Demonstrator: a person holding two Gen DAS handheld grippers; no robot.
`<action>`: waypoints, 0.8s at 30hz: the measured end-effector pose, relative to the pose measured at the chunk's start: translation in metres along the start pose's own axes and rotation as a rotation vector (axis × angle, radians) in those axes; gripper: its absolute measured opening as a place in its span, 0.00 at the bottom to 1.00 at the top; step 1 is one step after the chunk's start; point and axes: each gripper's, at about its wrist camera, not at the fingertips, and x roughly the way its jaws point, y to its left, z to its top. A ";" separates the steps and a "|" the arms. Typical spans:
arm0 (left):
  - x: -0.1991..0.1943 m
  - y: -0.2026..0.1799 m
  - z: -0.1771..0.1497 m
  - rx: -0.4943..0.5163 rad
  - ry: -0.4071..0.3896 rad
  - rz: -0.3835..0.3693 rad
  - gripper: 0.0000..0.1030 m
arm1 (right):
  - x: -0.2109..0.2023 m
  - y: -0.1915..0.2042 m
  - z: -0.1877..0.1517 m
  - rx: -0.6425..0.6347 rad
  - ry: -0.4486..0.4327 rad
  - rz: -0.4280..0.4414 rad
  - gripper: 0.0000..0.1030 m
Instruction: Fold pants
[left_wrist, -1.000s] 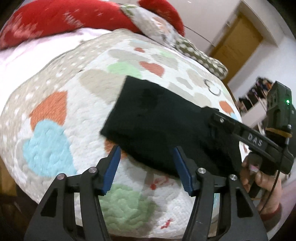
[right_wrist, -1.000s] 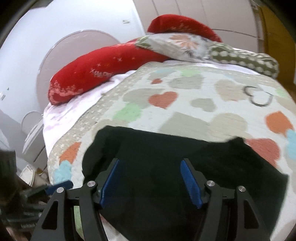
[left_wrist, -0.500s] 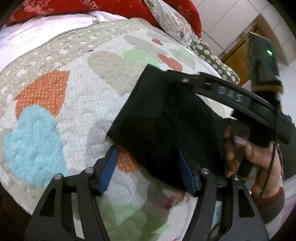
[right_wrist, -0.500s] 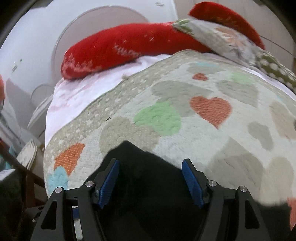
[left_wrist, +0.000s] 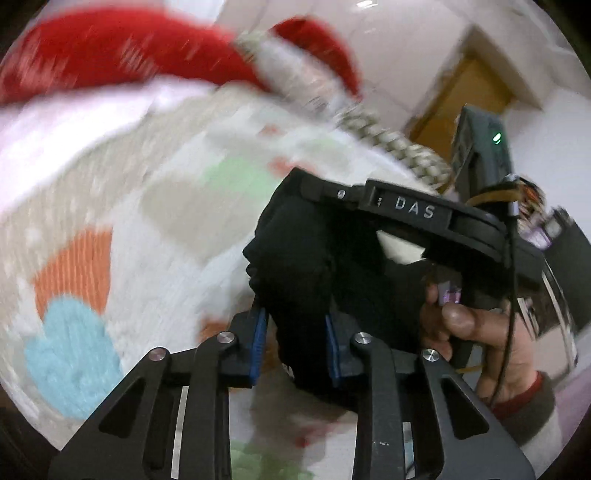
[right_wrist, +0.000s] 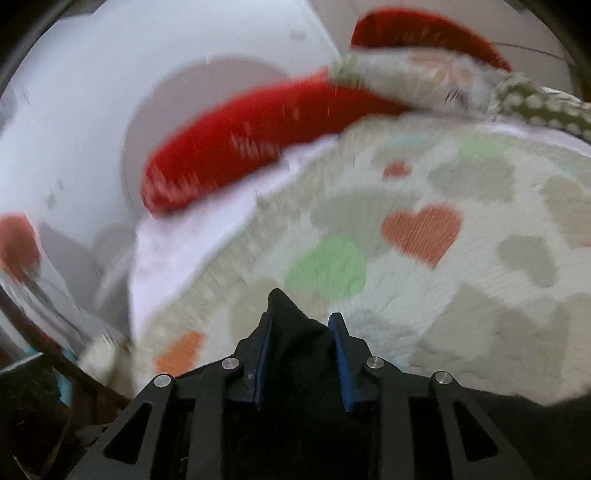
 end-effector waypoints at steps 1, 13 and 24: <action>-0.010 -0.016 0.002 0.048 -0.030 -0.019 0.25 | -0.027 -0.003 0.001 0.016 -0.056 0.017 0.27; 0.031 -0.188 -0.052 0.412 0.135 -0.370 0.25 | -0.218 -0.099 -0.081 0.309 -0.263 -0.362 0.27; -0.002 -0.167 -0.041 0.517 0.099 -0.380 0.53 | -0.230 -0.106 -0.137 0.410 -0.219 -0.307 0.75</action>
